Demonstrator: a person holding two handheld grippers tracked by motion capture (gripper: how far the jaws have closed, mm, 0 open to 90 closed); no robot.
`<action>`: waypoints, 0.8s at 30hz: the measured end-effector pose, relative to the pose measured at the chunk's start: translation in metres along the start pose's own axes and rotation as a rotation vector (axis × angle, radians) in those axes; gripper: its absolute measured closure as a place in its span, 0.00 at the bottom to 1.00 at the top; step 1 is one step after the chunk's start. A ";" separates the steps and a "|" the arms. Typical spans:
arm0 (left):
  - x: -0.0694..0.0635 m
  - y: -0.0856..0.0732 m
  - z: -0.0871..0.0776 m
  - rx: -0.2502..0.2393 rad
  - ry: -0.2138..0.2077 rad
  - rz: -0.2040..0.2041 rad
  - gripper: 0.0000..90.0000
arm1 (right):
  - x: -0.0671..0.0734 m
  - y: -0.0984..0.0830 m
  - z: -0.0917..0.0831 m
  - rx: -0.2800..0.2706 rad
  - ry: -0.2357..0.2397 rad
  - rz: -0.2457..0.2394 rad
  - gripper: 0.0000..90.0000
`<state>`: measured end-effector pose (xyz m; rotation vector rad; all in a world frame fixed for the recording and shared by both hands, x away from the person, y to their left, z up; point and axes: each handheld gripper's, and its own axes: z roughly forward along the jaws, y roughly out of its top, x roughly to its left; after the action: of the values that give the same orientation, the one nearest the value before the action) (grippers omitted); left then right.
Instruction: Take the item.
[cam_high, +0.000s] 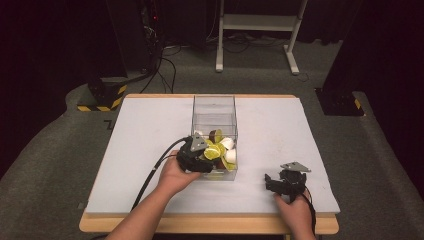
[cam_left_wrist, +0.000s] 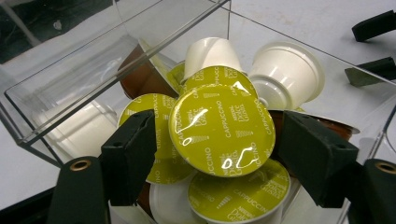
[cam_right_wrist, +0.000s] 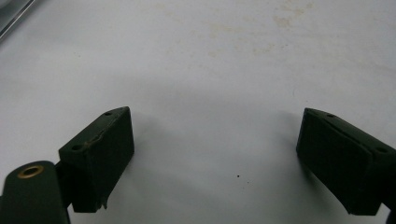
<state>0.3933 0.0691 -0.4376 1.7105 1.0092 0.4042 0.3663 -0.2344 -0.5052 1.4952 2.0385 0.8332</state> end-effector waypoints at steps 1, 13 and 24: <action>0.000 0.000 0.000 0.002 -0.003 0.001 0.33 | 0.000 0.000 0.000 0.000 0.000 0.000 0.12; -0.001 -0.003 0.000 -0.007 0.000 0.021 0.42 | 0.000 0.000 0.000 0.000 0.000 0.001 0.12; 0.004 0.000 -0.011 -0.055 -0.048 -0.063 0.42 | 0.000 0.000 0.000 0.000 0.000 0.001 0.12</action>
<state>0.3882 0.0784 -0.4339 1.6279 1.0058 0.3455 0.3662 -0.2342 -0.5053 1.4966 2.0378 0.8338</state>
